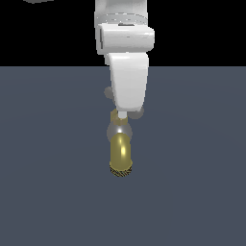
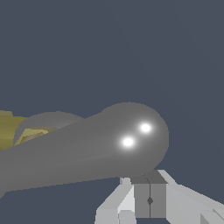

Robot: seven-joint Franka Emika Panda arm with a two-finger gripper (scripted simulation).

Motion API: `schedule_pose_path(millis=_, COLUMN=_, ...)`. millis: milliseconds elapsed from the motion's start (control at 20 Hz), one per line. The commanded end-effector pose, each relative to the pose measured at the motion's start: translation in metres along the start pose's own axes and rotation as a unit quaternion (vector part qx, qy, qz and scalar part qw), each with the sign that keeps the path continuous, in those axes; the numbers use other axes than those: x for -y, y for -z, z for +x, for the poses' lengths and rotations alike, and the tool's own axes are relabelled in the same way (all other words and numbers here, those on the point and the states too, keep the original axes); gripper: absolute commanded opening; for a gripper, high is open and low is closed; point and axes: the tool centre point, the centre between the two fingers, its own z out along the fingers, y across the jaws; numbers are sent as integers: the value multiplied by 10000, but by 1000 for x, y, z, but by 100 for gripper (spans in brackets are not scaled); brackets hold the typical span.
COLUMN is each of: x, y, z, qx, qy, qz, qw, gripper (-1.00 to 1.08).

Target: Turn on the faucet by rotating a designated handle.

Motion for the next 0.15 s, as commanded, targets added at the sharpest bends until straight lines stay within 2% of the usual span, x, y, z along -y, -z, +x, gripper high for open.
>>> schedule_pose_path(millis=0, x=-4, y=-1, z=30, qx=9, qy=-197, qz=0, qw=9998, gripper=-100)
schedule_pose_path(millis=100, x=-5, y=-1, z=36, qx=9, qy=-203, qz=0, qw=9998, gripper=-100)
